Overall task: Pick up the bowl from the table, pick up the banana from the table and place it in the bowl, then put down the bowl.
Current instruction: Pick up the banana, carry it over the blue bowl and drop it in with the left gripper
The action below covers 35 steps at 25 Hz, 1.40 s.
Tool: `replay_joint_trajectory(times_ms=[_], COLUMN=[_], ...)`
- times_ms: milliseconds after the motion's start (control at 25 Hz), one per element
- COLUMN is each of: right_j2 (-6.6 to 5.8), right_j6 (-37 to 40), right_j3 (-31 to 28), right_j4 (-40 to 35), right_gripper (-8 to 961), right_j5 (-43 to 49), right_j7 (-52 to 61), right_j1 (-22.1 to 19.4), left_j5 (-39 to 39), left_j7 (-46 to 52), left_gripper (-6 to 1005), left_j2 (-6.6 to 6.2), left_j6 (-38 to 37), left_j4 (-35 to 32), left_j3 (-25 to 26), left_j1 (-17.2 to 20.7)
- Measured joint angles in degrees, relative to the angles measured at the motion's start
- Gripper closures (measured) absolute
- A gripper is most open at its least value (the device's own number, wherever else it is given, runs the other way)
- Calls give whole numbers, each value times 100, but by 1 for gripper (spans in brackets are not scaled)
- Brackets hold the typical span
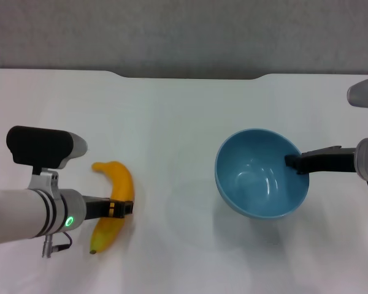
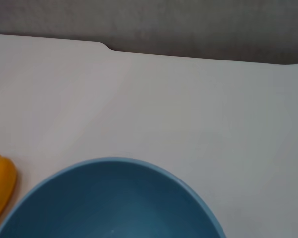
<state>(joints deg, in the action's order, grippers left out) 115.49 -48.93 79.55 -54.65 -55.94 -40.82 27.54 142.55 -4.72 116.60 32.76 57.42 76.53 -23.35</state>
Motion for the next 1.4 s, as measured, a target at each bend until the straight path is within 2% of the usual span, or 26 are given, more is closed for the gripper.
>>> replay_joint_trajectory(times_ms=[160, 400, 600, 680, 960, 1120, 1240, 1400], right_j2=[0, -22, -26, -23, -2, 0, 3, 18], right_j6=[29, -24, -87, -167, -203, -215, -212, -185], right_j3=[65, 57, 121, 125, 349, 635, 764, 993], right_j4=[20, 196, 564, 608, 801, 894, 1109, 1290], right_gripper=[919, 919, 919, 919, 919, 919, 919, 918], right_j5=[-22, -26, -42, -53, -481, -834, -1008, -1194], right_j7=[-13, 3, 8, 31, 35, 53, 74, 102], right_j1=[-8, 47, 350, 419, 785, 925, 1185, 1495], left_j5=[-53, -137, -1016, -1725, -3614, -4214, -4655, -5308], left_j7=[-27, -267, -1061, -1649, -3244, -3692, -4044, -4523], left_gripper=[499, 509, 510, 510, 509, 509, 509, 510], left_j2=[-11, -38, -39, -39, -25, -7, 14, 14], left_j6=[-48, -13, 119, 249, 594, 604, 561, 544], left_j4=[211, 1253, 1877, 2091, 2228, 2188, 2149, 1803], left_j3=[123, 658, 1243, 1393, 1403, 1358, 1262, 1142], left_j1=[118, 711, 1123, 1217, 1157, 894, 812, 724])
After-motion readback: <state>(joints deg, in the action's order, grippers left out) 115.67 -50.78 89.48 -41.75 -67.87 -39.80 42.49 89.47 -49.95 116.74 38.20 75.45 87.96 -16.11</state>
